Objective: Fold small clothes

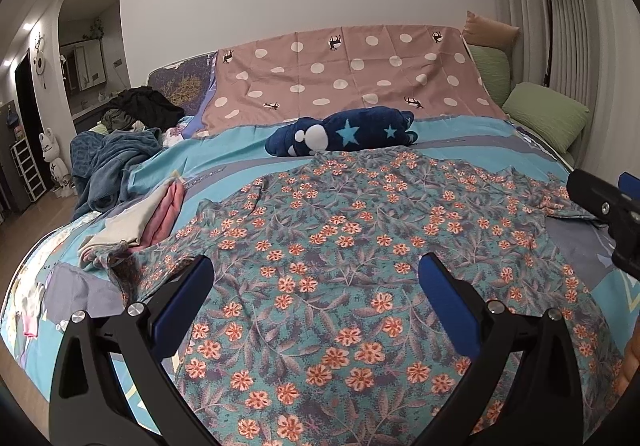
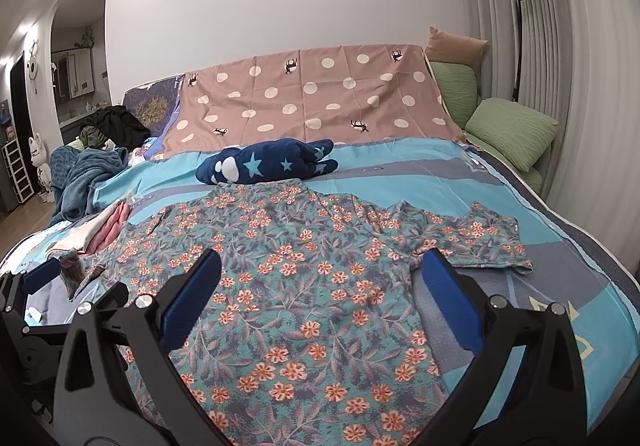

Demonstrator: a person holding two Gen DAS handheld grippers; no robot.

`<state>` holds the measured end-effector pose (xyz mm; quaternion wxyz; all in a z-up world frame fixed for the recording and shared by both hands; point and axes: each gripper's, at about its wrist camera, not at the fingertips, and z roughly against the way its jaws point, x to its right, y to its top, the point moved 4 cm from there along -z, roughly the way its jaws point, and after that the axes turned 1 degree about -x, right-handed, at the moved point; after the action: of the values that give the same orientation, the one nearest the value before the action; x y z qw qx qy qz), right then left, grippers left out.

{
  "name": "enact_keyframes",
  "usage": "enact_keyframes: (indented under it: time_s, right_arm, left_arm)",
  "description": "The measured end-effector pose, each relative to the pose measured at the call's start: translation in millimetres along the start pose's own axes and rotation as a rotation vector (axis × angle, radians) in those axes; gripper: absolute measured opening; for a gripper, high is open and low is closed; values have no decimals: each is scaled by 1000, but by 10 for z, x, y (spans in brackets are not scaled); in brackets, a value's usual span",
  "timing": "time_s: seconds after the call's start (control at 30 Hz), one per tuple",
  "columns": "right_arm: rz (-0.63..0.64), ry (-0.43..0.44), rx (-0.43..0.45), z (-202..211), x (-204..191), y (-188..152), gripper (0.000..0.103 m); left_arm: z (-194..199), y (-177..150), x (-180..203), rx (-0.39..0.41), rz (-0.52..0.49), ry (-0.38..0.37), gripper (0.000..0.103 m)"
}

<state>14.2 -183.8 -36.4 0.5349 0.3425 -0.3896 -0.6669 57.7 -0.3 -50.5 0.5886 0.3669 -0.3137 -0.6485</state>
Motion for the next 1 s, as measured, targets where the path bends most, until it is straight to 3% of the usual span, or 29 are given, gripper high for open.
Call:
enact_keyframes:
  time_s: [0.4,1.0]
  right_arm:
    - [-1,-7,-10,-52,-10,-34,101]
    - [-27,22,-57,-178,-46,-64,101]
  left_arm:
    - [77,32,-34,55,29,17,102]
    - [-36,-15,-33,11,12,-3,102]
